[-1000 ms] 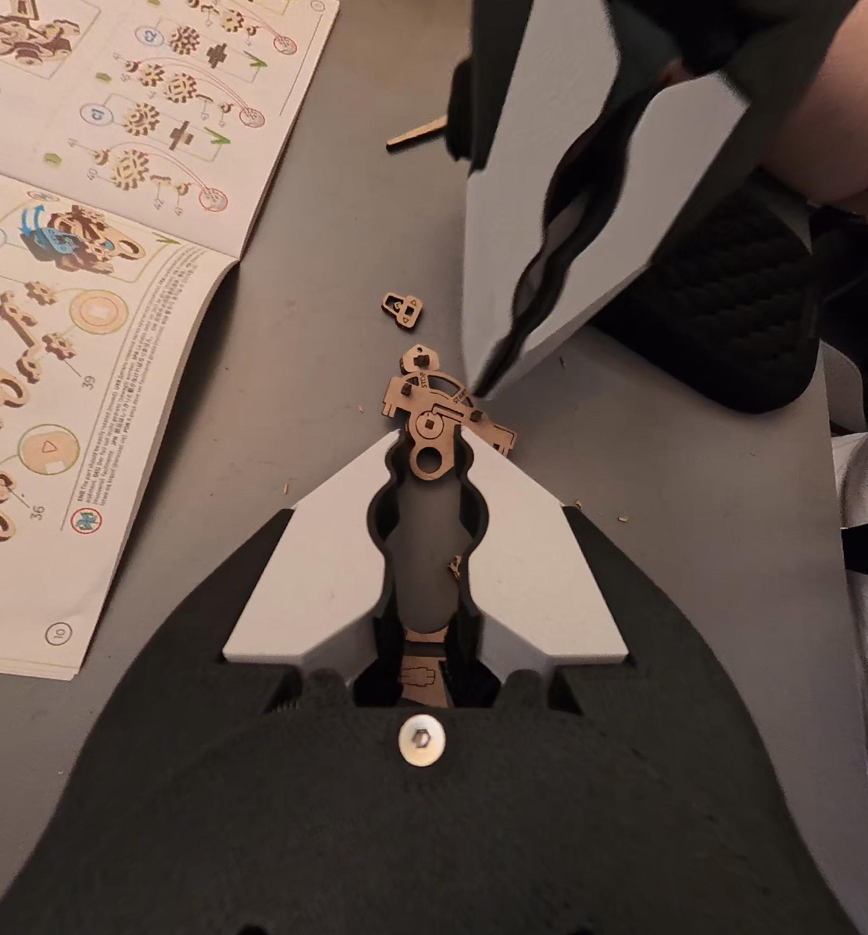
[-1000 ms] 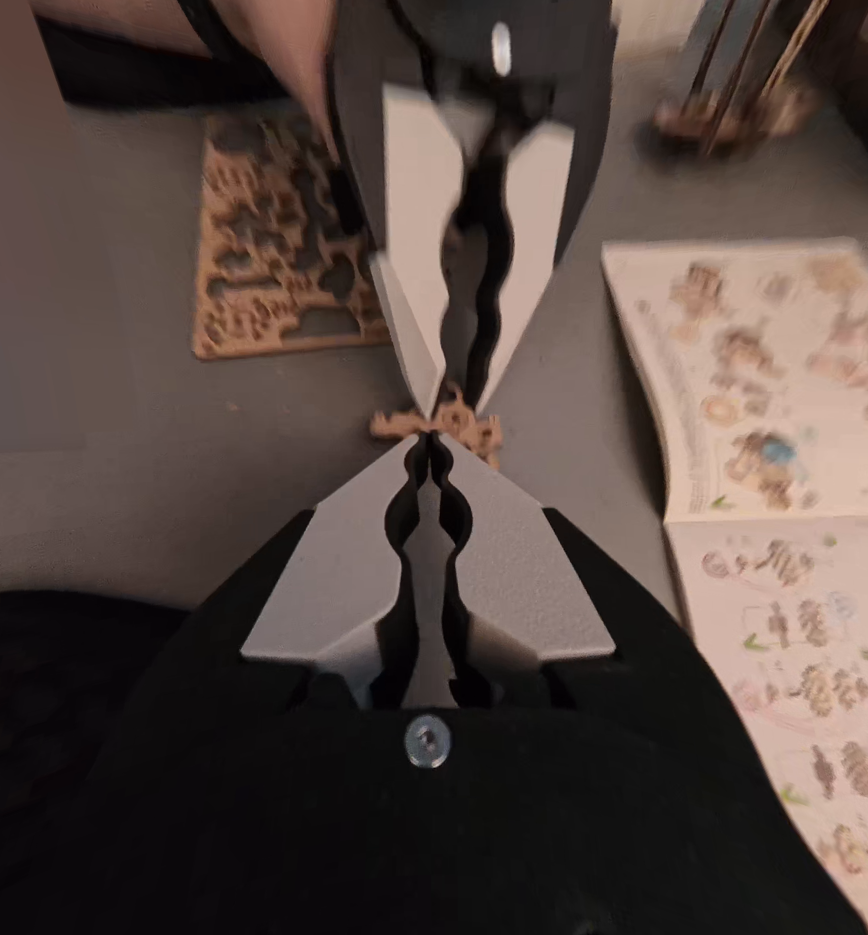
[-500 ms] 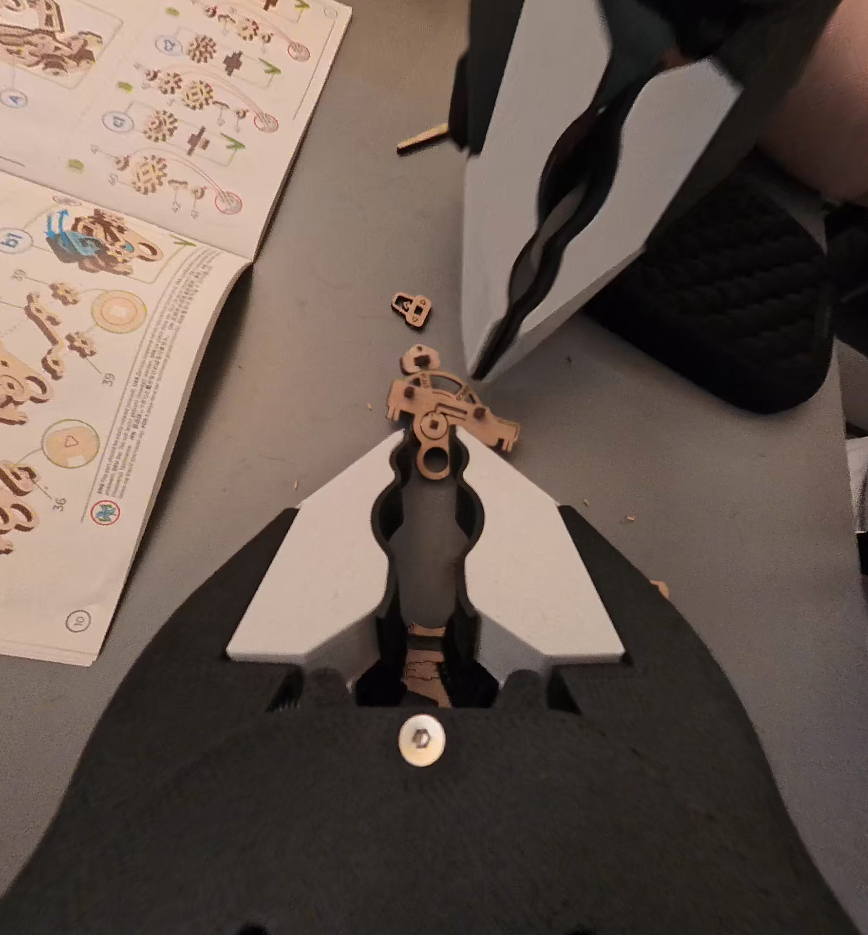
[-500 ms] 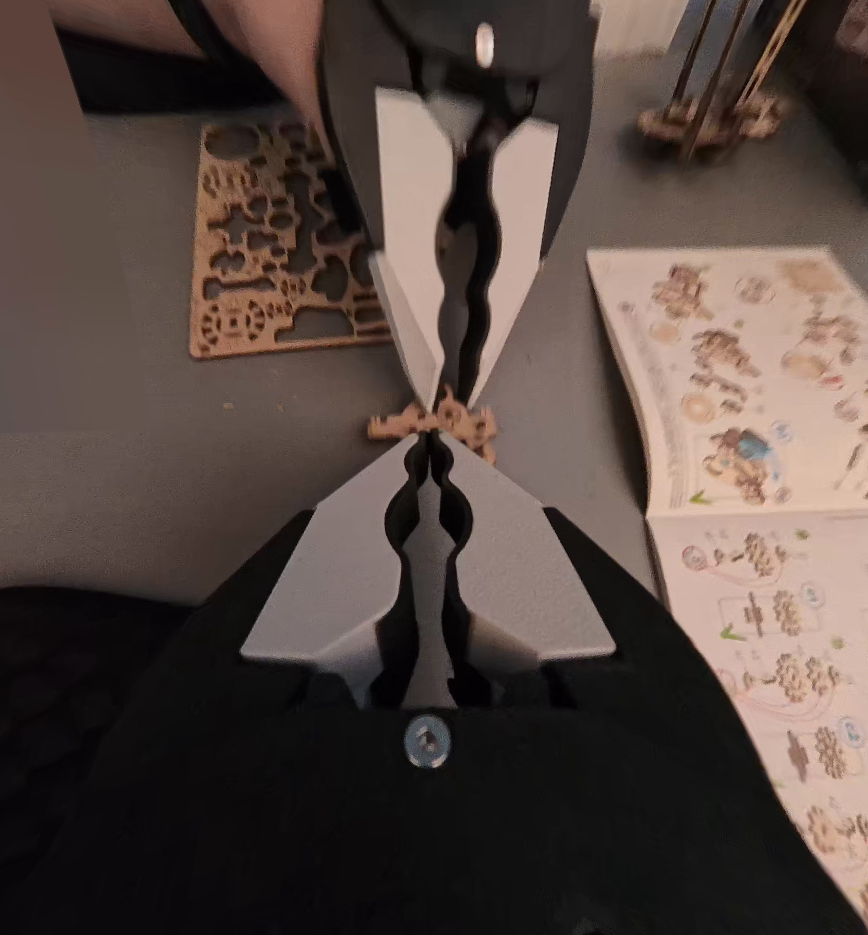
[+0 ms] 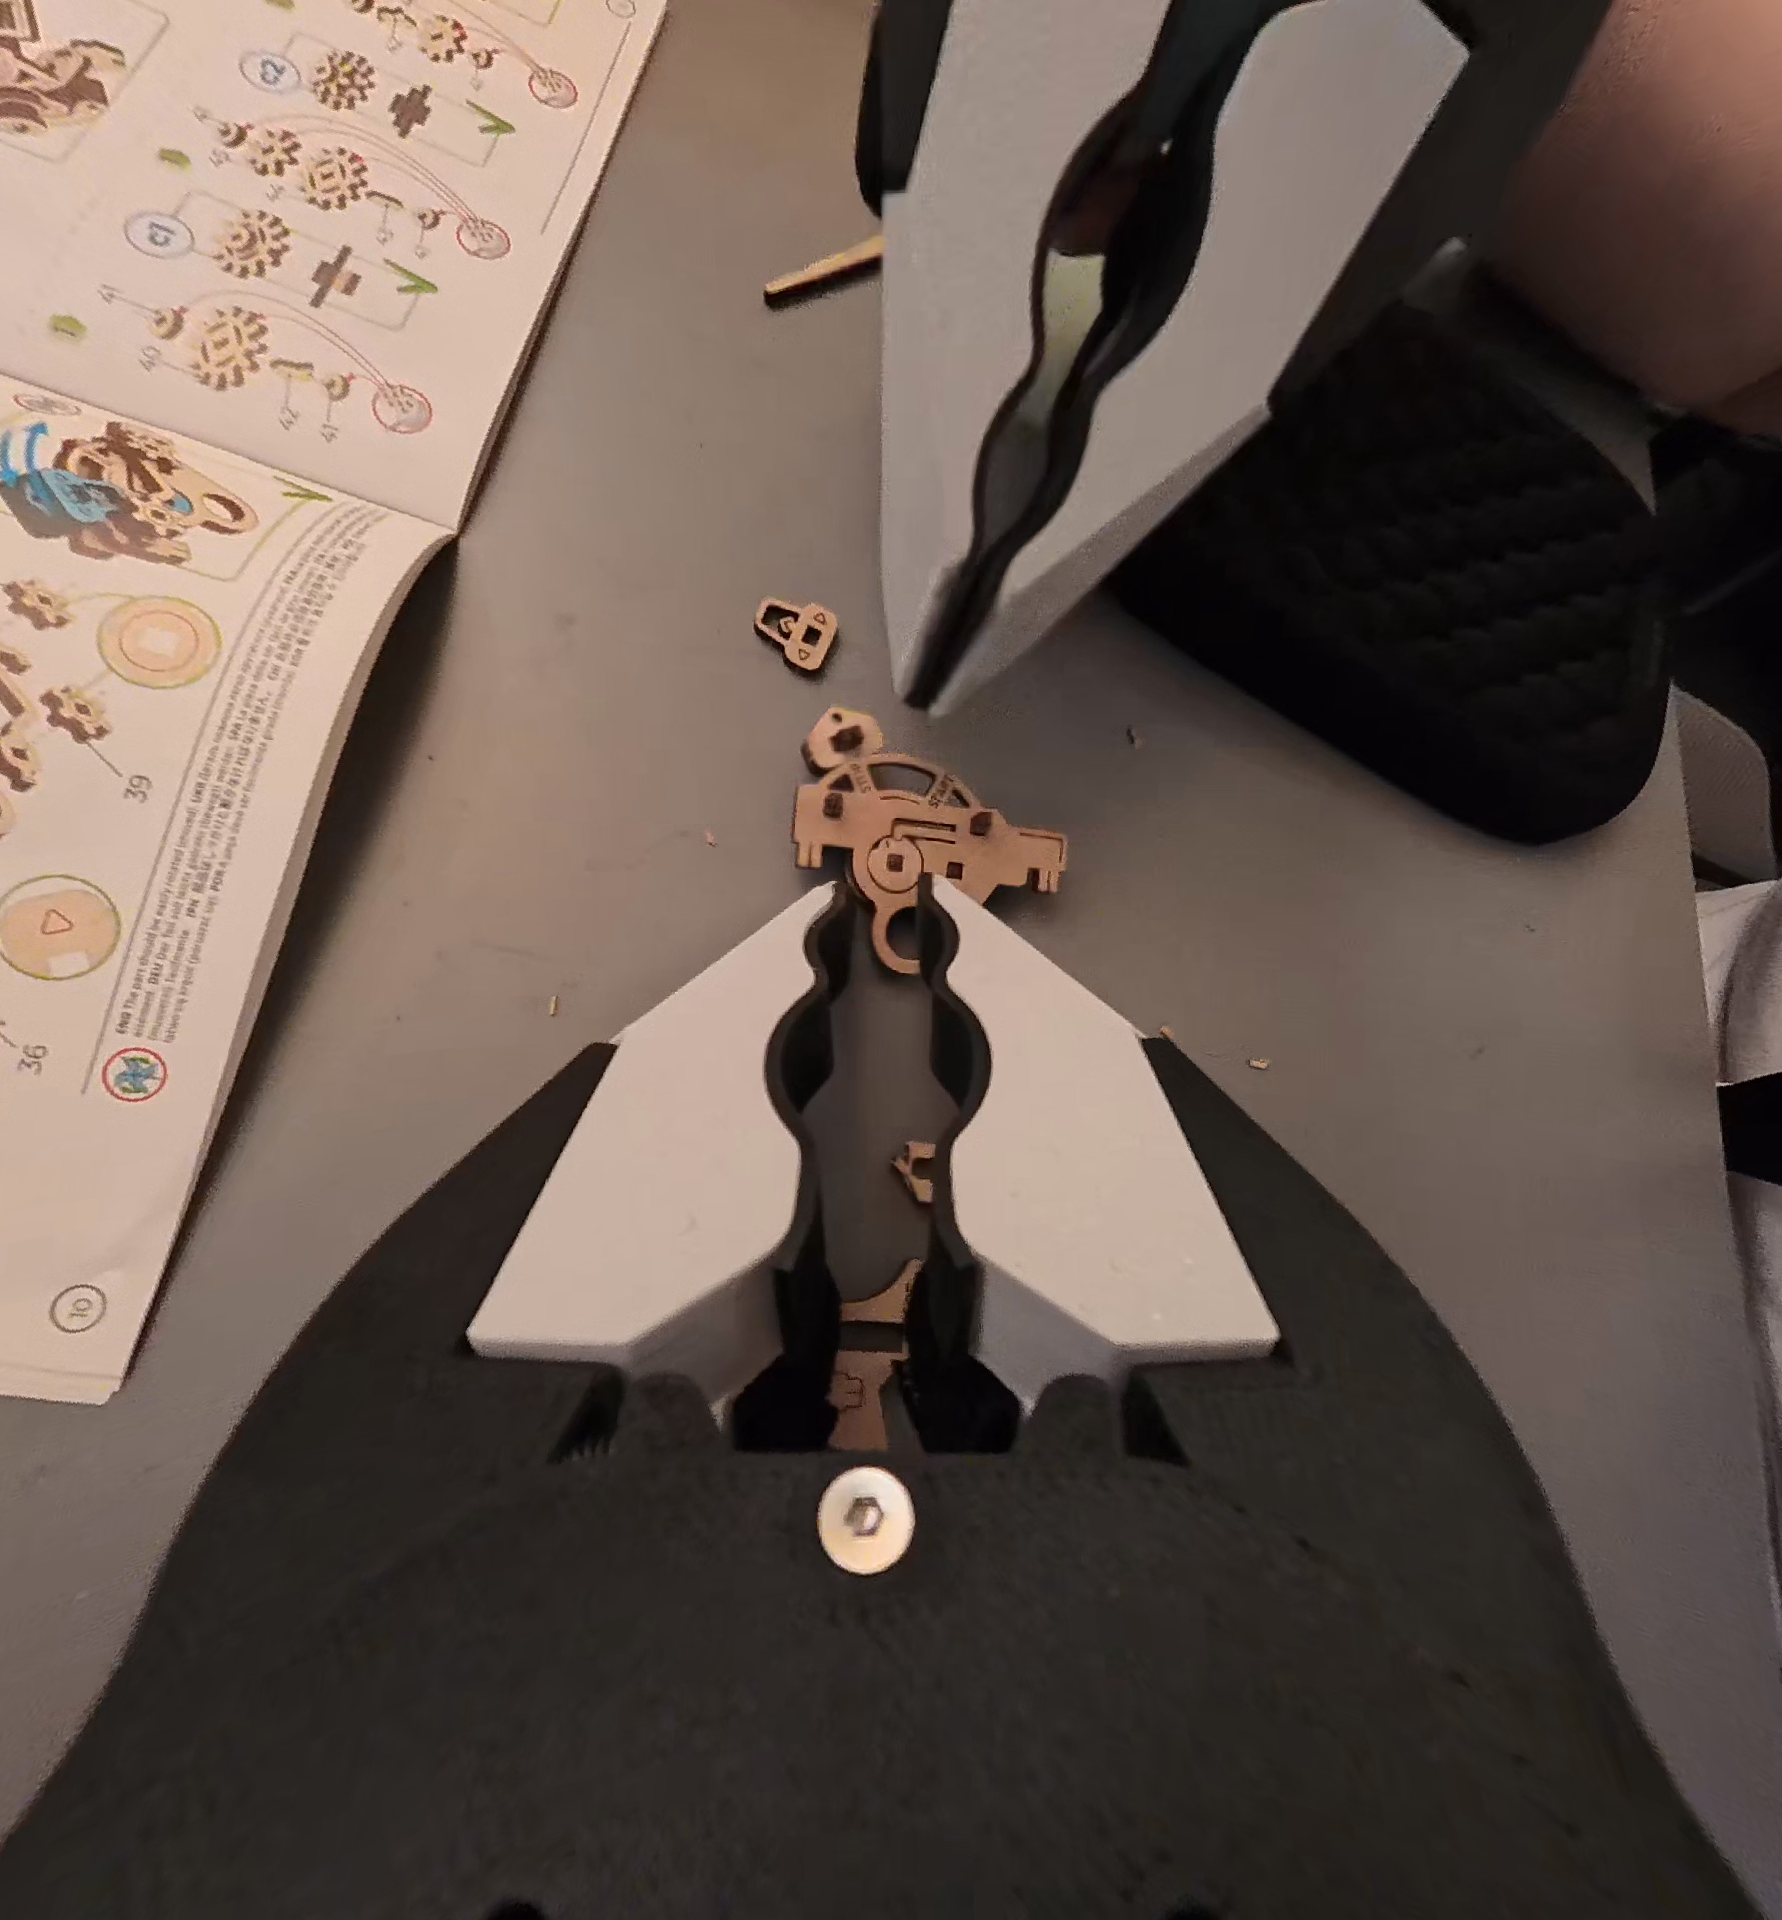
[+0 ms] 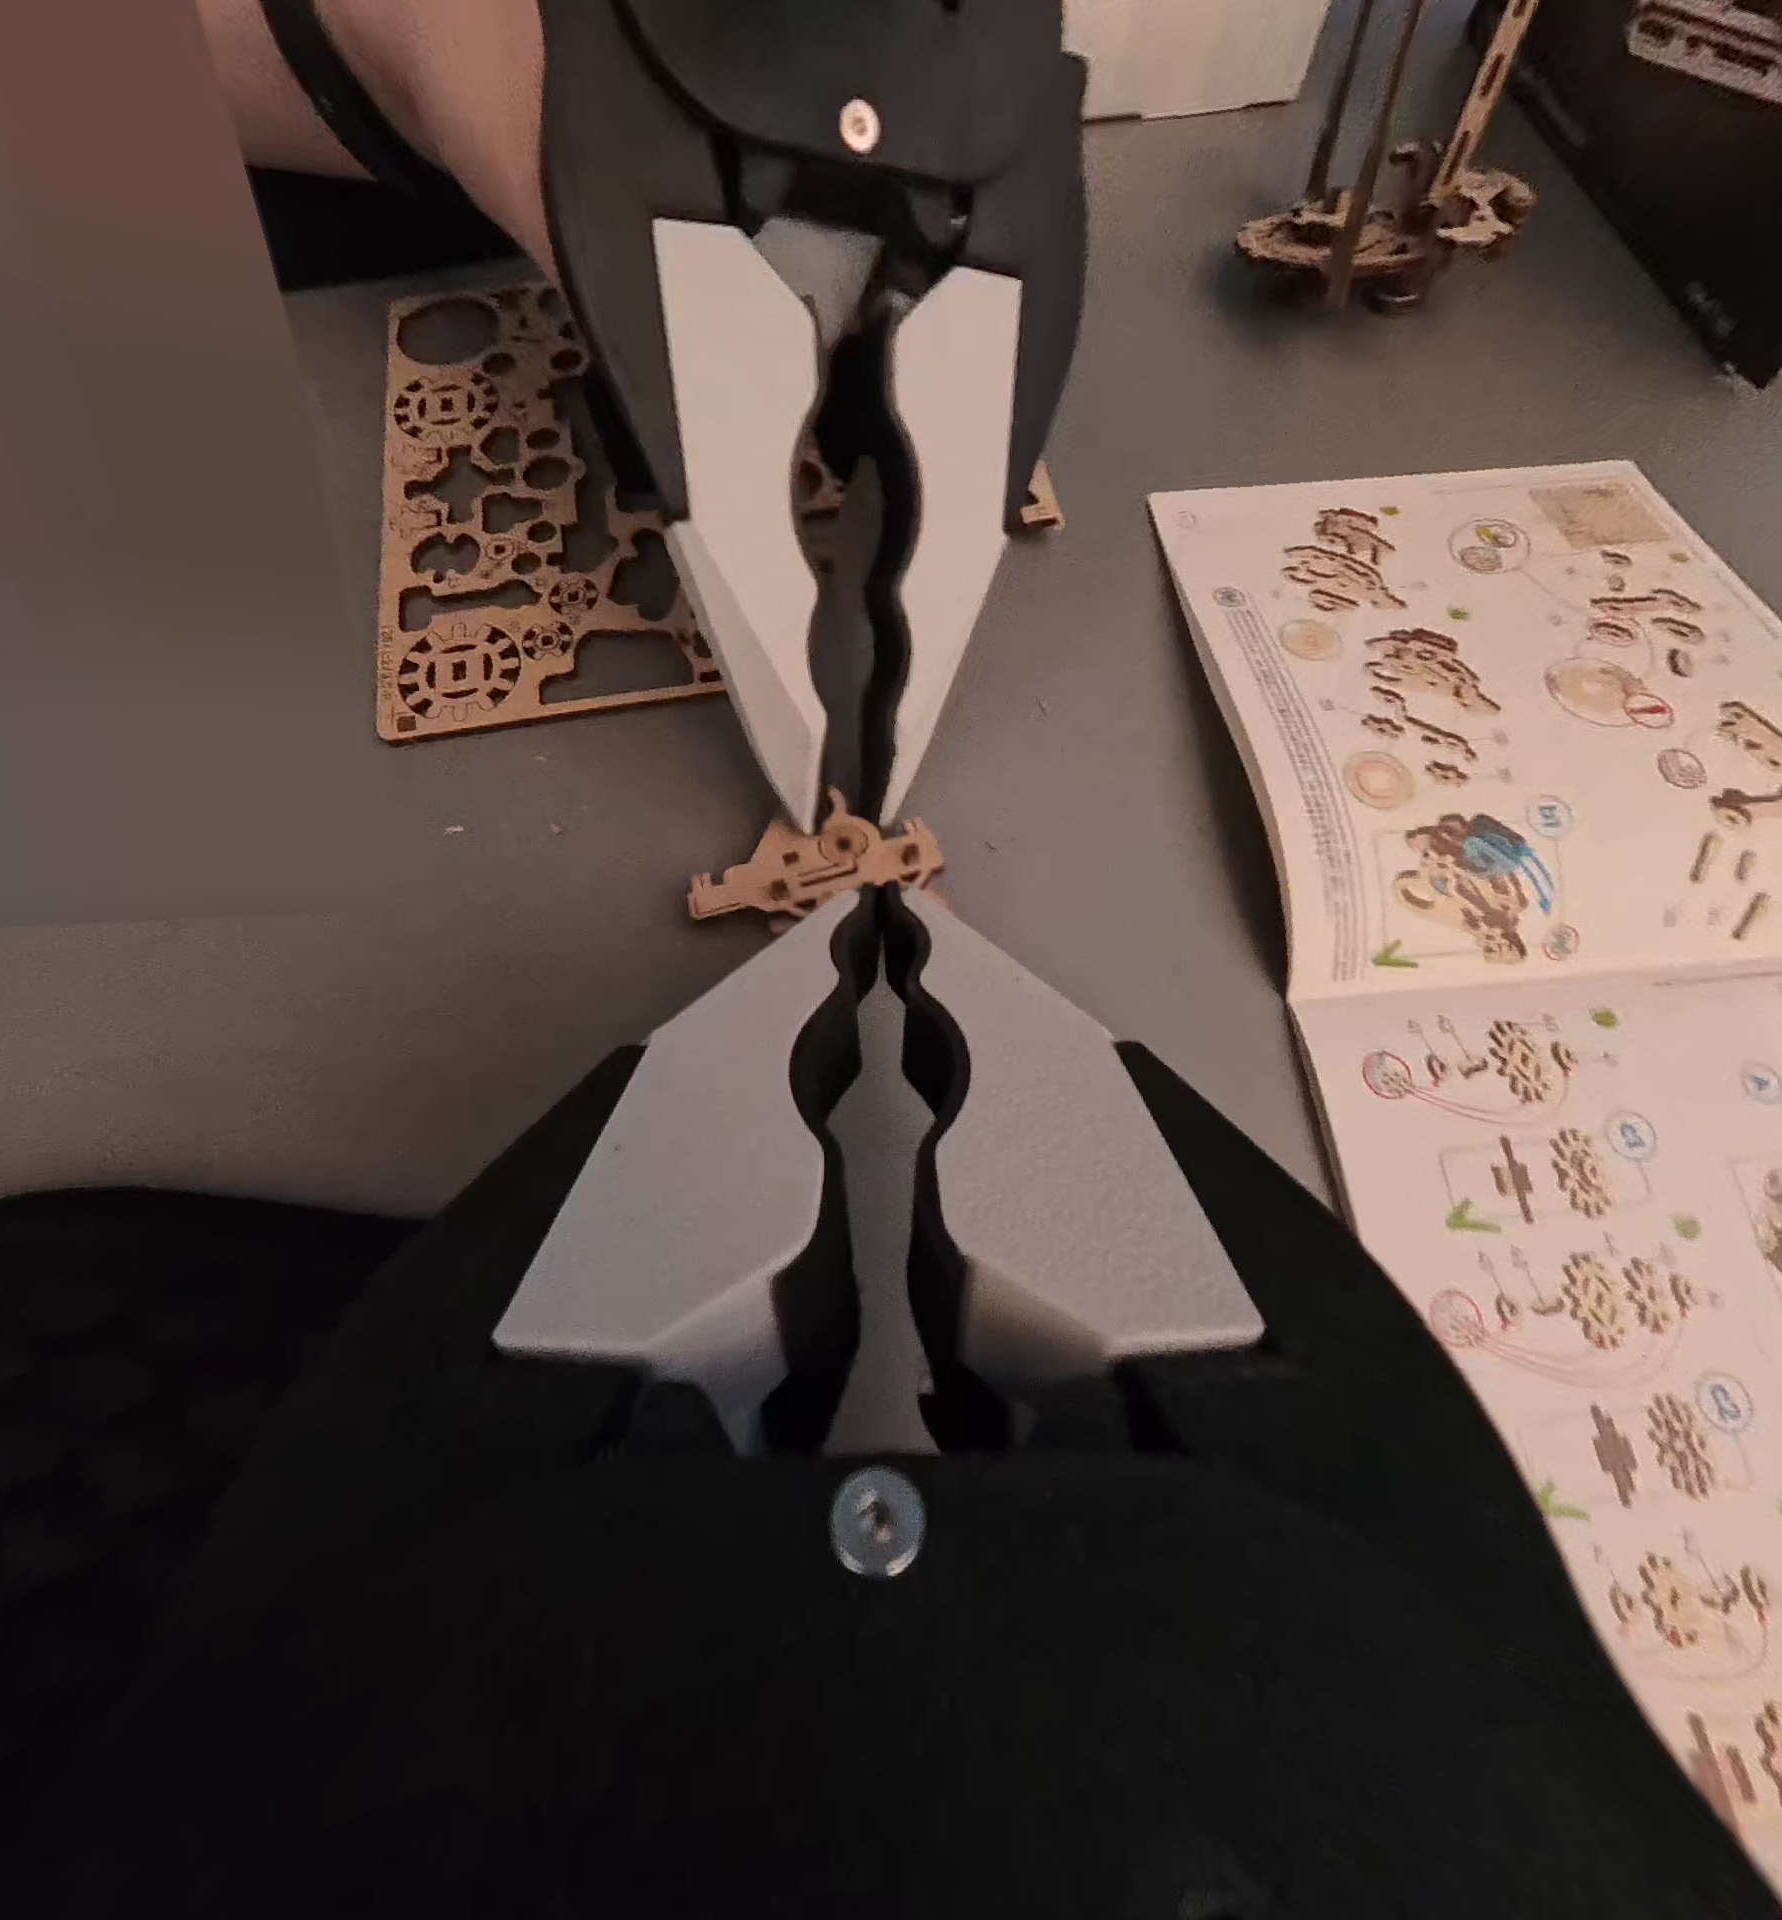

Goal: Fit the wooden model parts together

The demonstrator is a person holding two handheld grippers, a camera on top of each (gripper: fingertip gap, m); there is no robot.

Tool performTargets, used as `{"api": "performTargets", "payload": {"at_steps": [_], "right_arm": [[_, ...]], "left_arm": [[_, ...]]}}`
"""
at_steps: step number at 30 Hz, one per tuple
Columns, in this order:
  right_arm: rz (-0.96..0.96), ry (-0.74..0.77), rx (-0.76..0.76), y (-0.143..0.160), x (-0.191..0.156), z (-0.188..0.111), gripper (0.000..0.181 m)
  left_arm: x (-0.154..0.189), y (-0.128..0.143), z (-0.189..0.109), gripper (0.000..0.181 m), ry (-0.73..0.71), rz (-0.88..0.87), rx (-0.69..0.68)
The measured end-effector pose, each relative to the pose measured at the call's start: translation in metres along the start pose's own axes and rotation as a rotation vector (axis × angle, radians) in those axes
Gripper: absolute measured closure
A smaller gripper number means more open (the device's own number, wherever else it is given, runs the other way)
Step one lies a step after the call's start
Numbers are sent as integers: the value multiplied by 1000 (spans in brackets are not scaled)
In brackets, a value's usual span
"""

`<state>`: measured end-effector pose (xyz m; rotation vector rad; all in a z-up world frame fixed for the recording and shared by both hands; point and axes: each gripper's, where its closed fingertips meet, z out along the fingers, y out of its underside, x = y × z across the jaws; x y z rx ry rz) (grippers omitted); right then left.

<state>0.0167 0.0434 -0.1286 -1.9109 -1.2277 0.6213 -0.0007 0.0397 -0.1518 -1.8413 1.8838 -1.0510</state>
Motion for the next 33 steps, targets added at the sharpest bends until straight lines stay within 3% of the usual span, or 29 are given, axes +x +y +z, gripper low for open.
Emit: {"api": "performTargets", "payload": {"at_steps": [4, 13, 21, 26, 33], "right_arm": [[24, 5, 53, -10, 1, -8, 181], [-13, 81, -77, 6, 4, 10, 181], [103, 67, -37, 3, 9, -3, 181], [291, -53, 14, 0, 2, -5, 180], [75, -21, -22, -1, -12, 10, 181]], "left_arm": [[6, 2, 1, 168, 32, -26, 0], [-4, -8, -9, 166, -7, -40, 69], [-15, -6, -11, 164, 24, -150, 89], [-16, -1, -6, 162, 22, -156, 58], [-10, -4, -3, 159, 28, -135, 50]]}}
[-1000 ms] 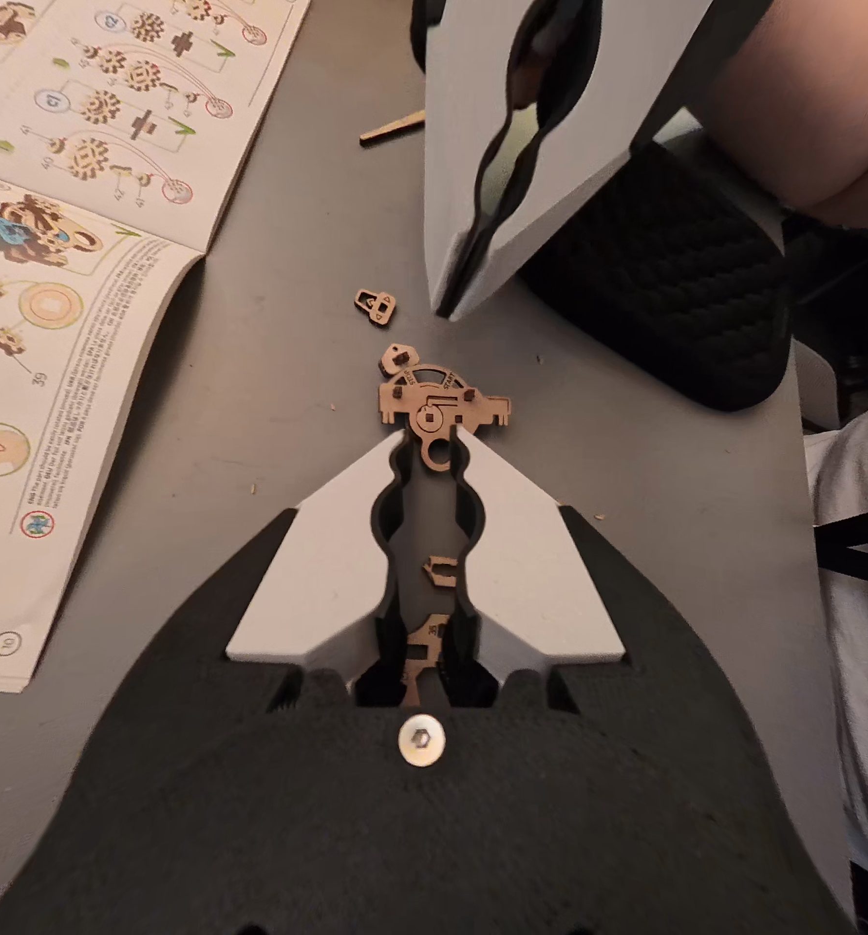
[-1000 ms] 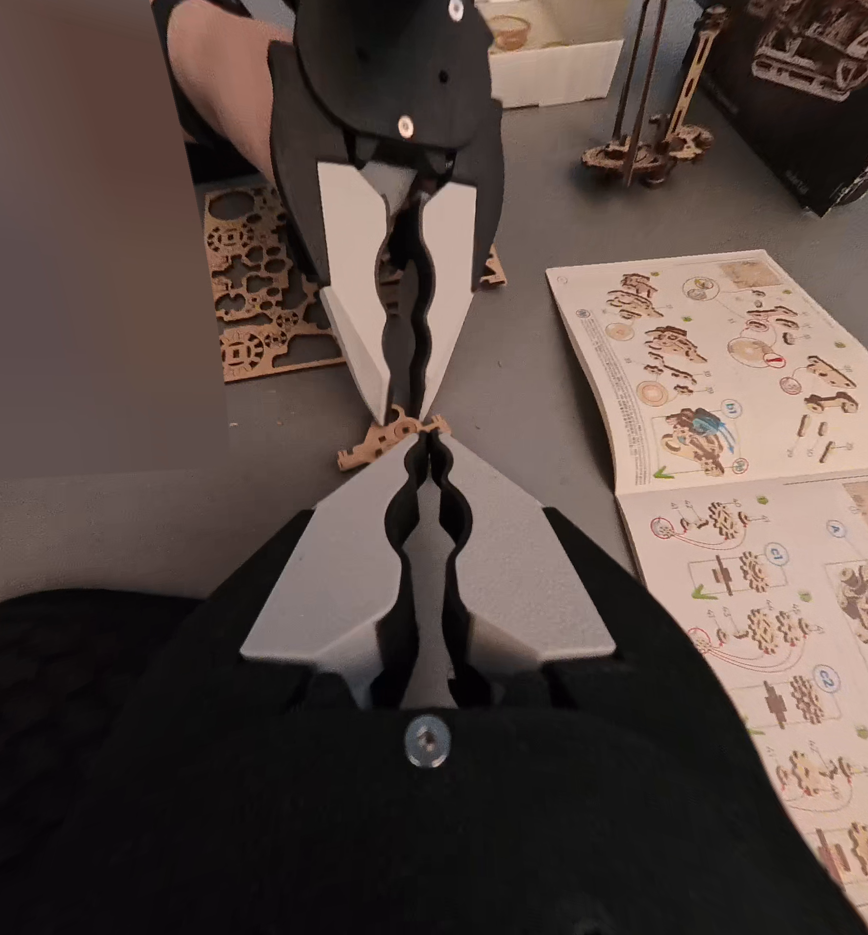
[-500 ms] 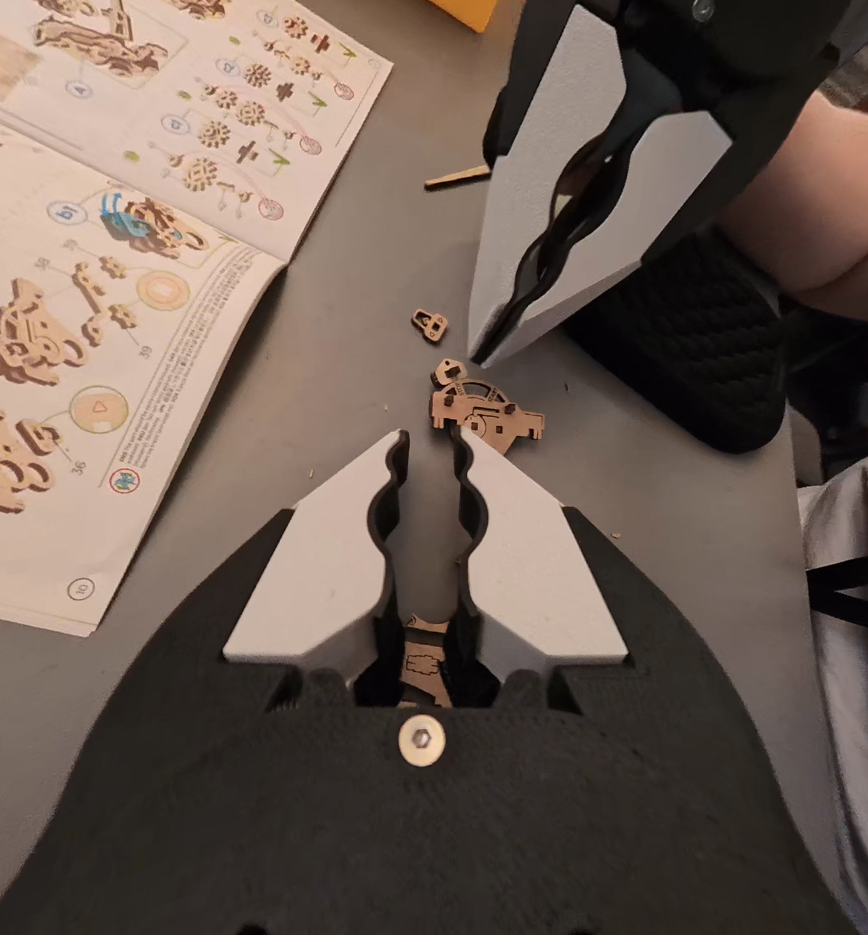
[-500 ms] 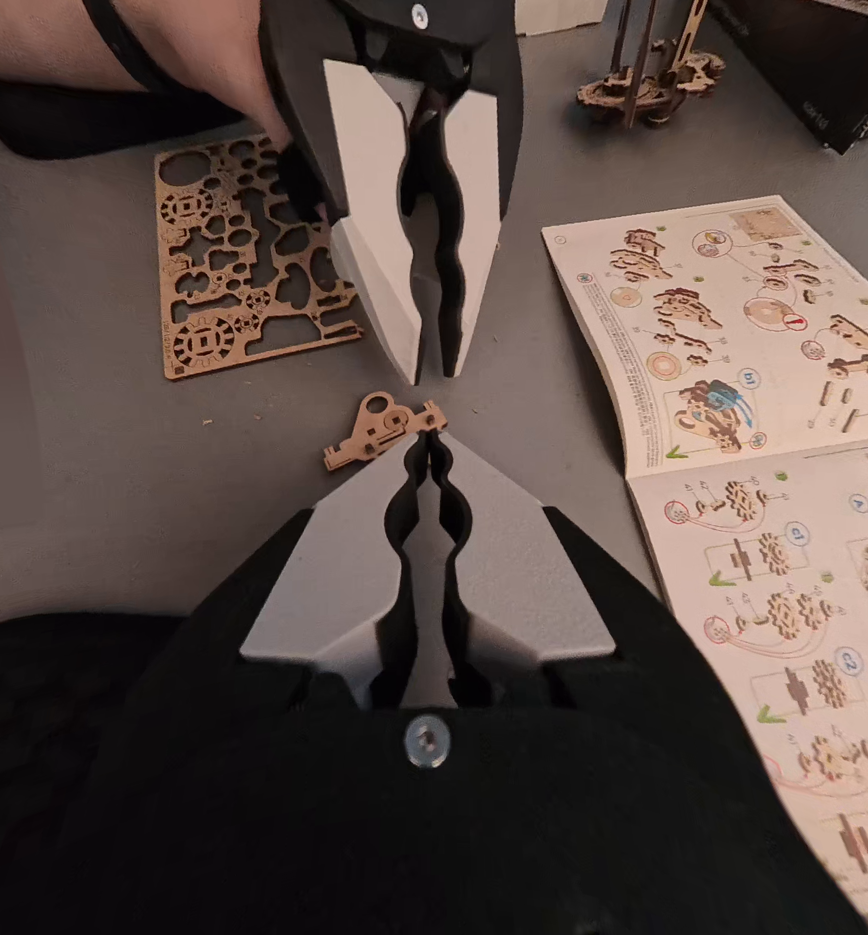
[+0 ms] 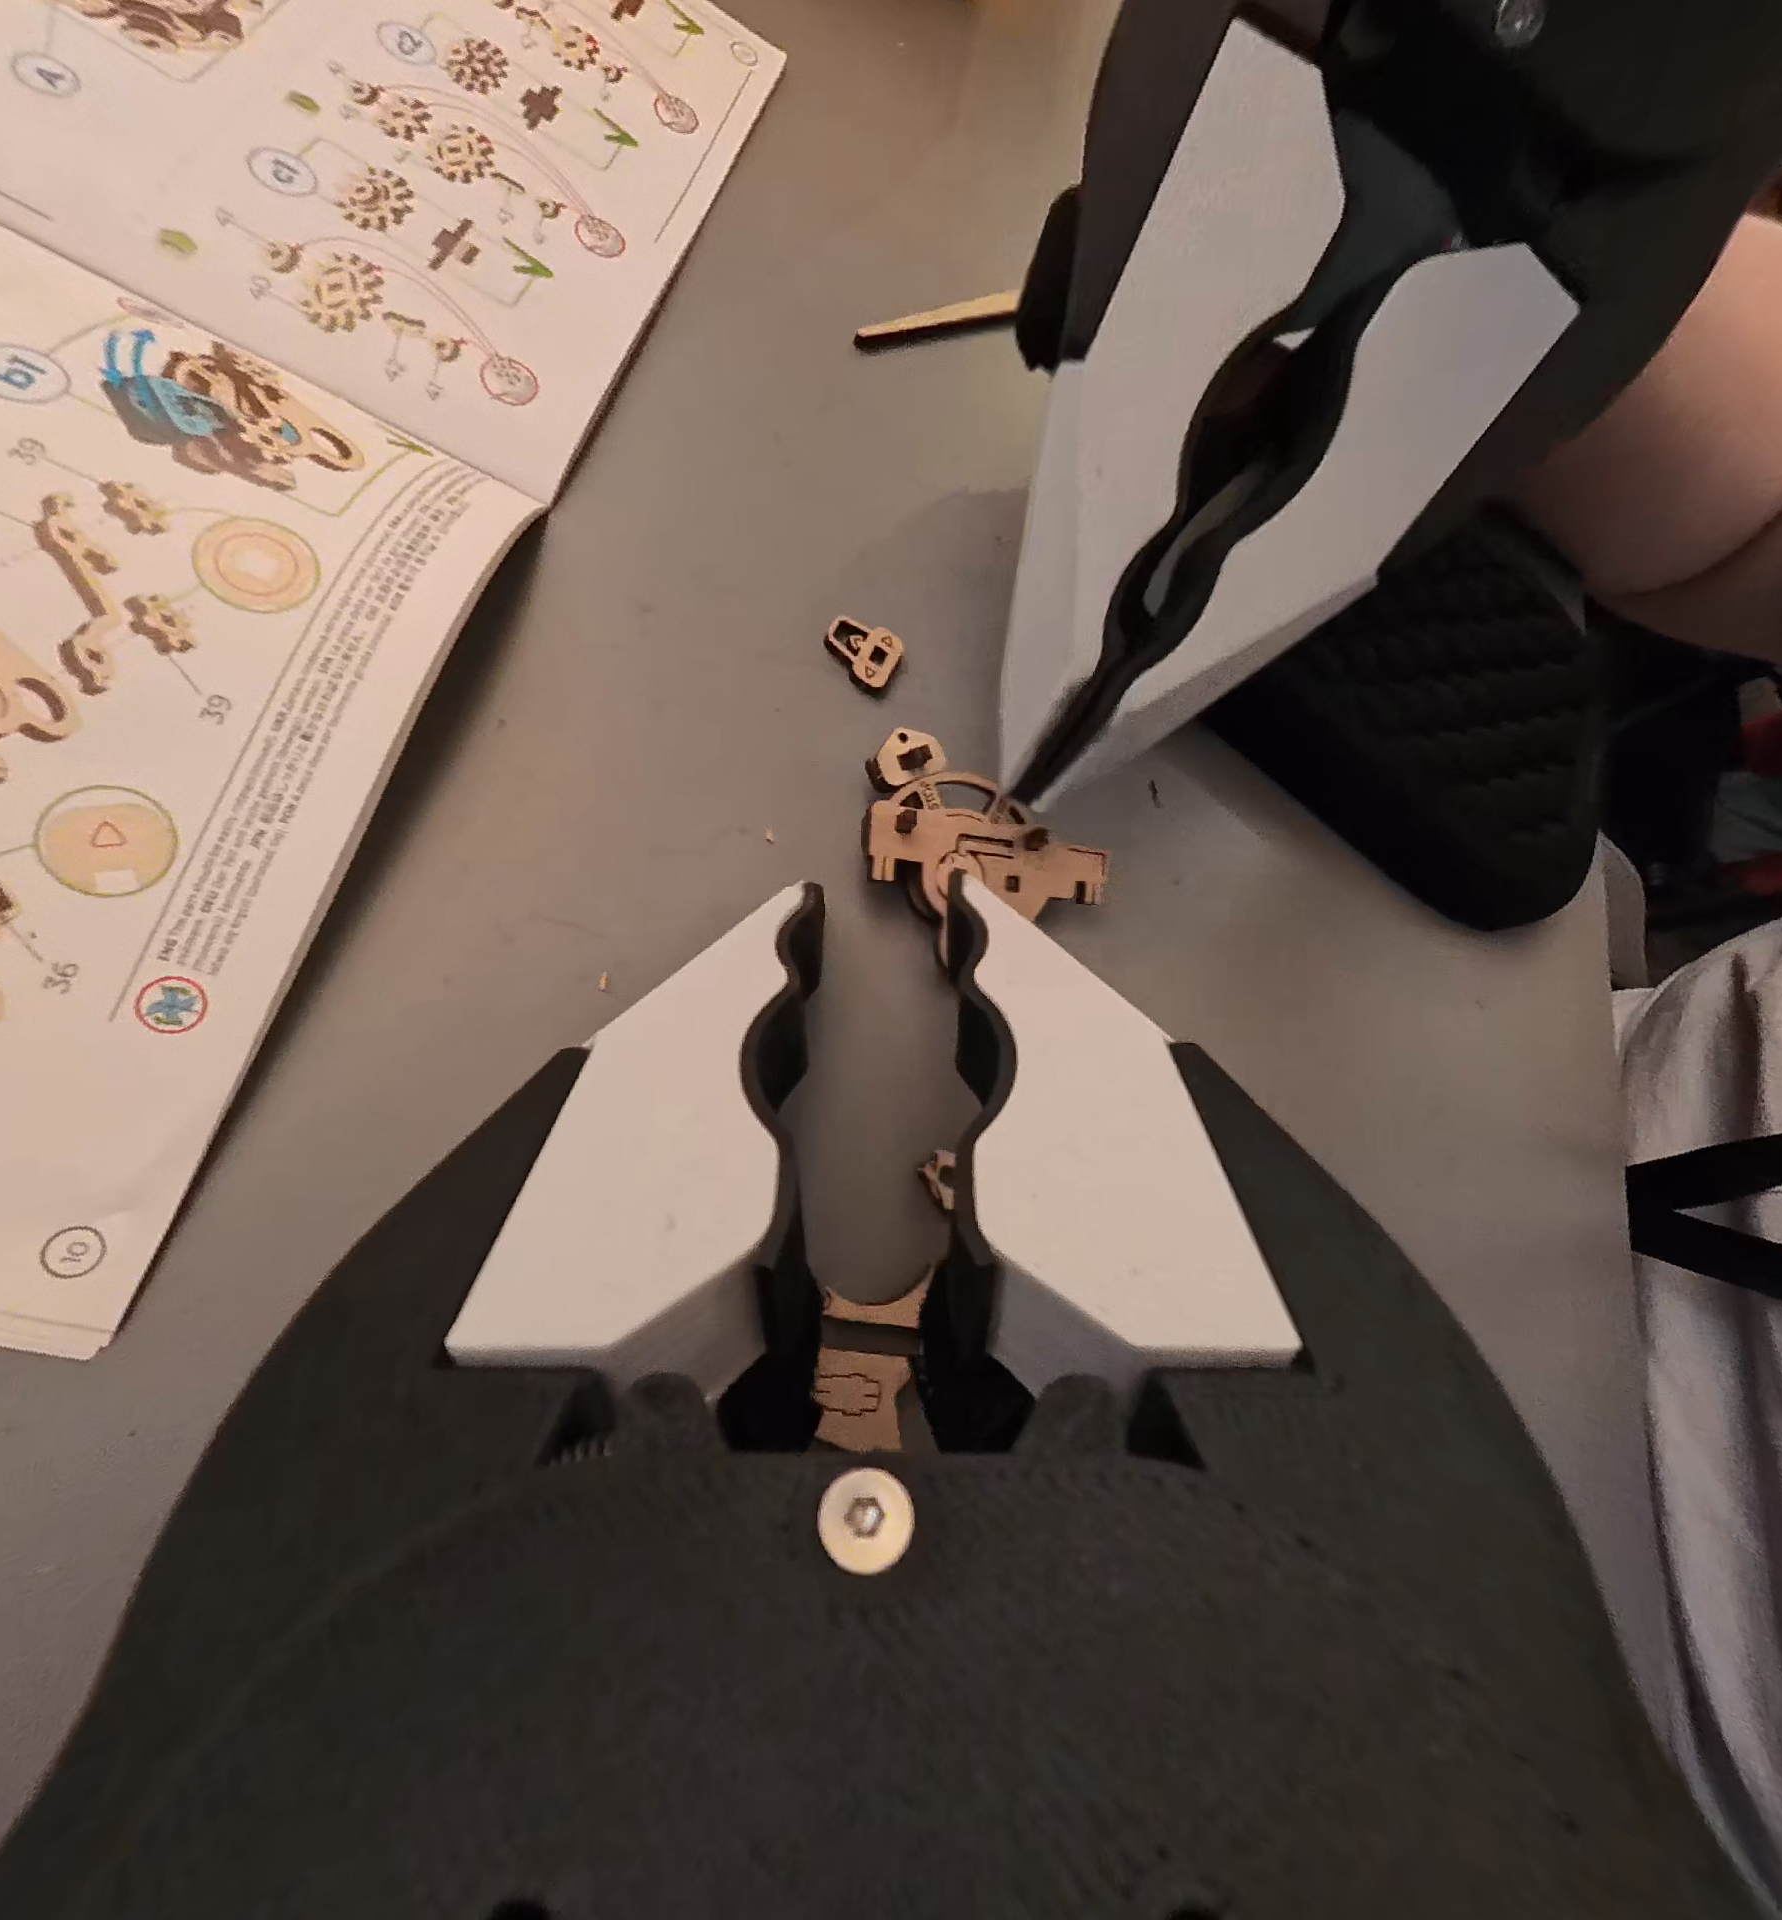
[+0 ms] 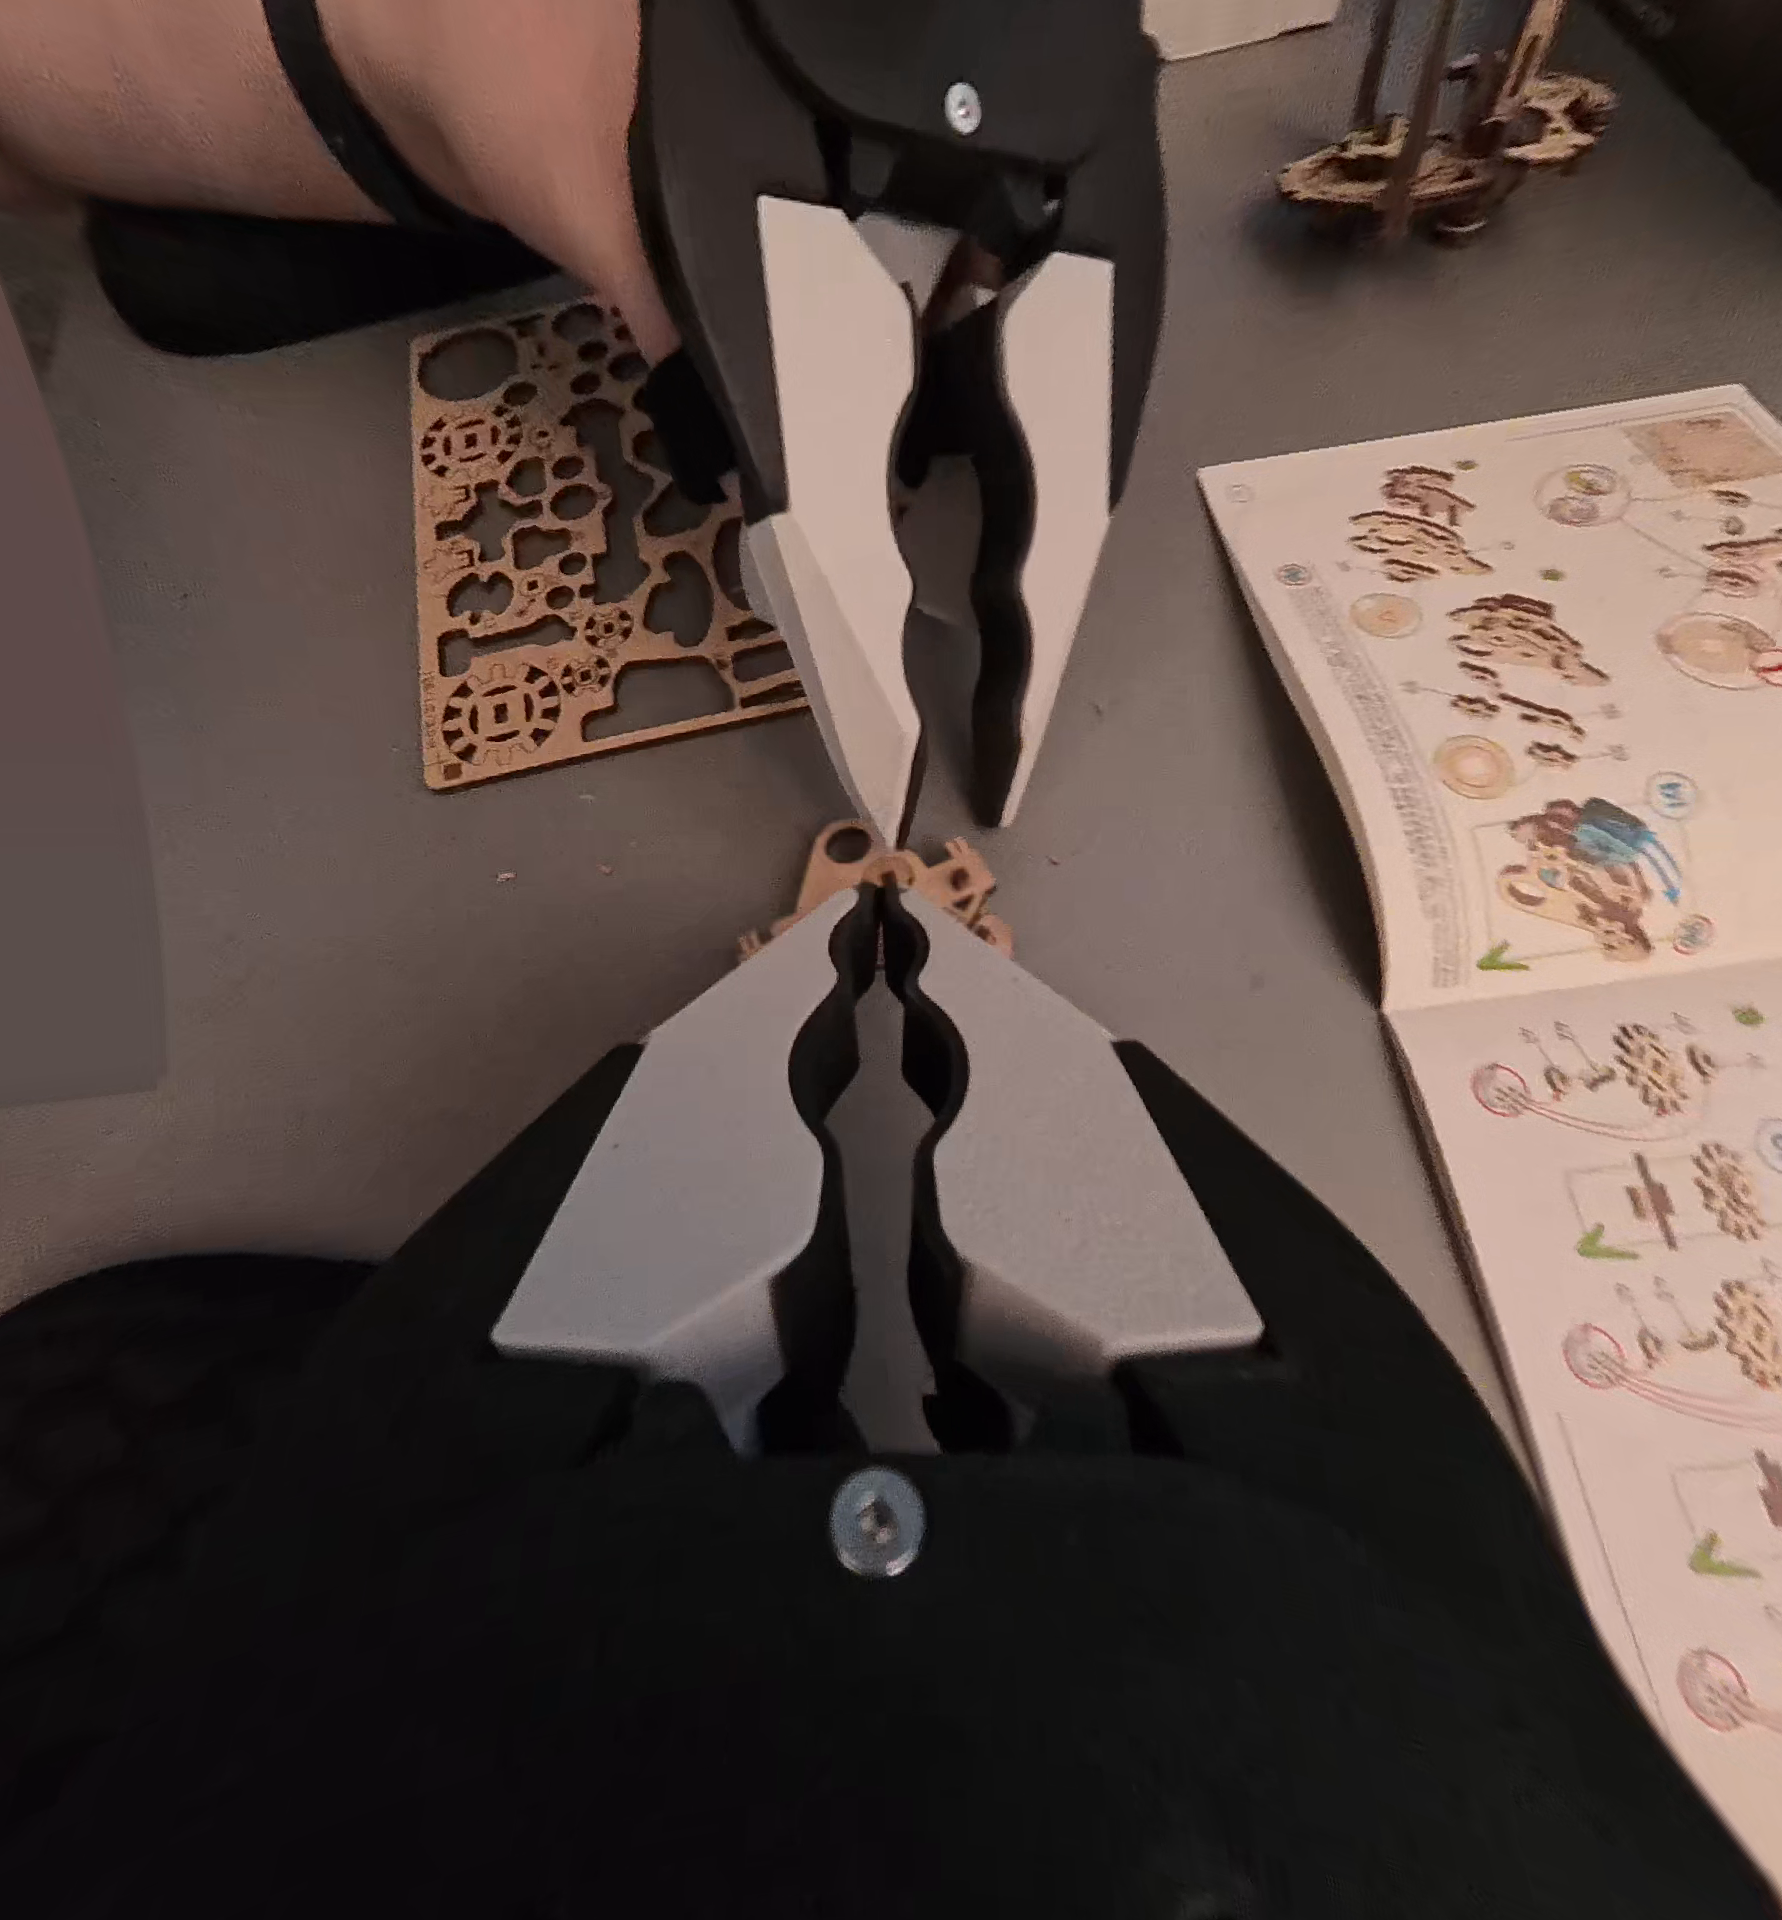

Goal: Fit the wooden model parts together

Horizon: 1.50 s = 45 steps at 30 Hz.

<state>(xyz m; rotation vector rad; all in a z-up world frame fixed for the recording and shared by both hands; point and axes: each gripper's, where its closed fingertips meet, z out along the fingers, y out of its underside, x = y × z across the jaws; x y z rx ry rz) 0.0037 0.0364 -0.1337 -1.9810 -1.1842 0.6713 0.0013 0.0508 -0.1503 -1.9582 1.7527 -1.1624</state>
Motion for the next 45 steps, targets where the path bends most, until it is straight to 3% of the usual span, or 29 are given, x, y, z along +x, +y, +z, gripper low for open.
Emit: {"api": "performTargets", "payload": {"at_steps": [4, 13, 24, 28, 32, 37, 41, 45], "right_arm": [[-22, 23, -60, 11, 2, 5, 181], [-7, 36, -28, 5, 5, -7, 175], [-16, -10, -54, 12, -3, 4, 178], [-18, -12, -53, 12, -3, 4, 178], [-78, -13, -26, 12, -1, -1, 177], [-135, 28, 44, 15, 17, -12, 158], [-233, 29, 40, 15, 21, -6, 157], [-329, 14, -27, 18, 19, 6, 157]], "left_arm": [[2, 2, 0, 159, -11, 13, -12], [2, 2, 2, 160, -19, 20, -7], [2, 1, 4, 161, -59, 66, -22], [10, 1, 5, 177, -17, 54, -14], [10, 4, 5, 167, 25, 1, -15], [19, 3, -3, 144, 116, -35, -6], [18, 6, 0, 121, 24, 137, -53], [23, 7, 10, 117, -30, 290, -78]]}}
